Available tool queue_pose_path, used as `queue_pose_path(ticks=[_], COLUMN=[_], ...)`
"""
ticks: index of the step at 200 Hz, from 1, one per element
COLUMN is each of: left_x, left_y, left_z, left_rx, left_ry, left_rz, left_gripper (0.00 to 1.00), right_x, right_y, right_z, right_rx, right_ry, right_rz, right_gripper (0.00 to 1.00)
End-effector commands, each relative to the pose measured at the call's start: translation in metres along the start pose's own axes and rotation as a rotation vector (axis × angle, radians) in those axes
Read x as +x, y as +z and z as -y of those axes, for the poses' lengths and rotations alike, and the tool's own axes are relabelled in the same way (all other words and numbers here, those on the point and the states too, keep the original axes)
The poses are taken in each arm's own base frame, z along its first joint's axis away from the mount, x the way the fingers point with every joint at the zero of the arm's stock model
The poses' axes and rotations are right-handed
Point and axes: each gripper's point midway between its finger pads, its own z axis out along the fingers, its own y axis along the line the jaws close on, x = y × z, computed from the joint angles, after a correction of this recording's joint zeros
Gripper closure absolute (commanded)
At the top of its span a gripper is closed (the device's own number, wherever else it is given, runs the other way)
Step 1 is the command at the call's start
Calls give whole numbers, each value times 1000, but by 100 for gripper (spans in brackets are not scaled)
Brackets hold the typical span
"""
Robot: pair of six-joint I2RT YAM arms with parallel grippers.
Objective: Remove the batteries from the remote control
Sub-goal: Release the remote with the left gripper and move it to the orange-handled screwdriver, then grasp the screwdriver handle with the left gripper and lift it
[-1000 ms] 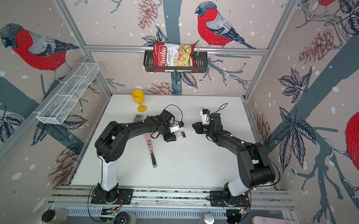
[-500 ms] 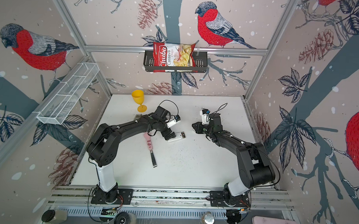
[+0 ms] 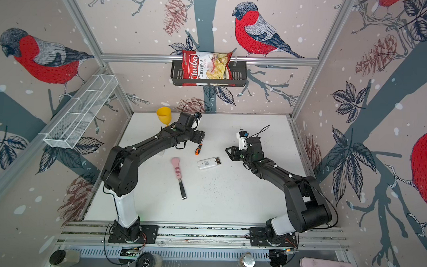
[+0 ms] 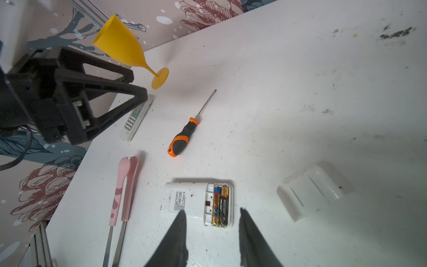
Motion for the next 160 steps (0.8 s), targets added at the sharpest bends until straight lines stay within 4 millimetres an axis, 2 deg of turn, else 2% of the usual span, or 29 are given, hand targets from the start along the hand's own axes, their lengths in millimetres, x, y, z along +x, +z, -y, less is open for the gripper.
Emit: queue_pose_path(ticks=[1,31,93,126,160], left_x=[23,42,68,77,81], left_y=[11,23,48,55,61], left_z=[-6,-8,17,8,0], left_rx=[-40,-65,-83,-138,-167], left_ry=[-105,-179,-150,-173,-200], left_rz=[-97,-127,-203,-220,-232], left_gripper=[26,35,38,46,49], right_x=[-10,-14,-15,-17,-15], right_y=[-5,-12,-13,-12,-9], right_z=[-4,-6,-12,-16,-17], right_rx=[3,10,1,-11,-19], right_ry=[-8,-10,-2,-2,1], right_rz=[45,75,92,101,90], right_gripper=[58,57,55,55,55])
